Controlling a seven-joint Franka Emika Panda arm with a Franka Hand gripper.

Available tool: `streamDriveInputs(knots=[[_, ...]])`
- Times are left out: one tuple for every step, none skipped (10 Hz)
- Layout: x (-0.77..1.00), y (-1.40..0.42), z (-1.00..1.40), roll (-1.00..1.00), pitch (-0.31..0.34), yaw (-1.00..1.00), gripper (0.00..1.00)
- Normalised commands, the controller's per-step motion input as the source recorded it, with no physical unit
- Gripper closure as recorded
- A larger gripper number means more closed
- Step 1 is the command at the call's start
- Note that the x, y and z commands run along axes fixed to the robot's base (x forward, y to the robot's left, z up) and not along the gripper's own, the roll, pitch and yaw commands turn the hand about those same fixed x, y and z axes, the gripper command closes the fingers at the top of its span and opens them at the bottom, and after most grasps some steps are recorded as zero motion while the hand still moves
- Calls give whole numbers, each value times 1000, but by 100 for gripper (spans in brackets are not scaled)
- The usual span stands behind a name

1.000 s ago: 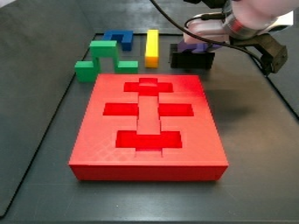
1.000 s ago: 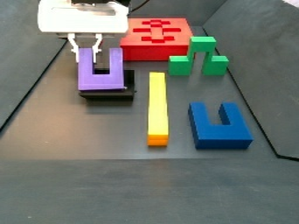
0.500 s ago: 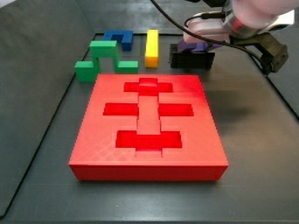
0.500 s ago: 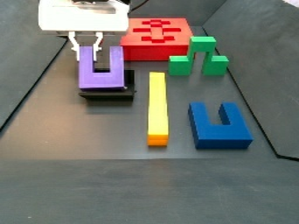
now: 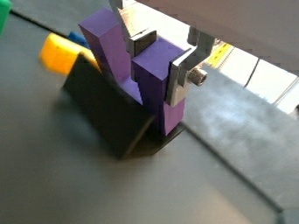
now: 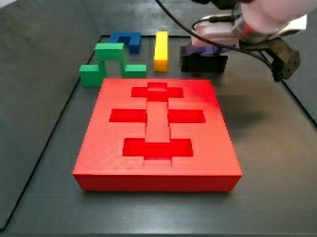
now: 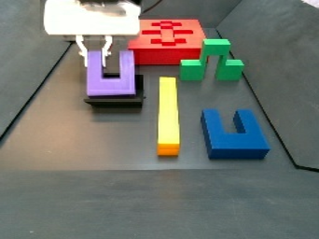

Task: Pick up the purple object. Move up. Place the purple object on the fixture. Regrasp the purple object. Move to above the board. Insert the purple object.
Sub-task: Move to above the board.

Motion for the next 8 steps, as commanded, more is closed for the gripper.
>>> streamDriveInputs(knots=[[5, -3, 1400, -19, 3, 7, 100], [-13, 4, 1400, -78, 15, -1, 100], [-10, 11, 1400, -51, 18, 3, 100], [-1, -3, 1400, -19, 39, 1, 100], [10, -1, 1400, -11, 44, 1, 100], [26, -3, 1400, -21, 60, 4, 100], [22, -11, 865, -21, 73, 6, 100], [42, -9, 316, 3, 85, 13, 100]])
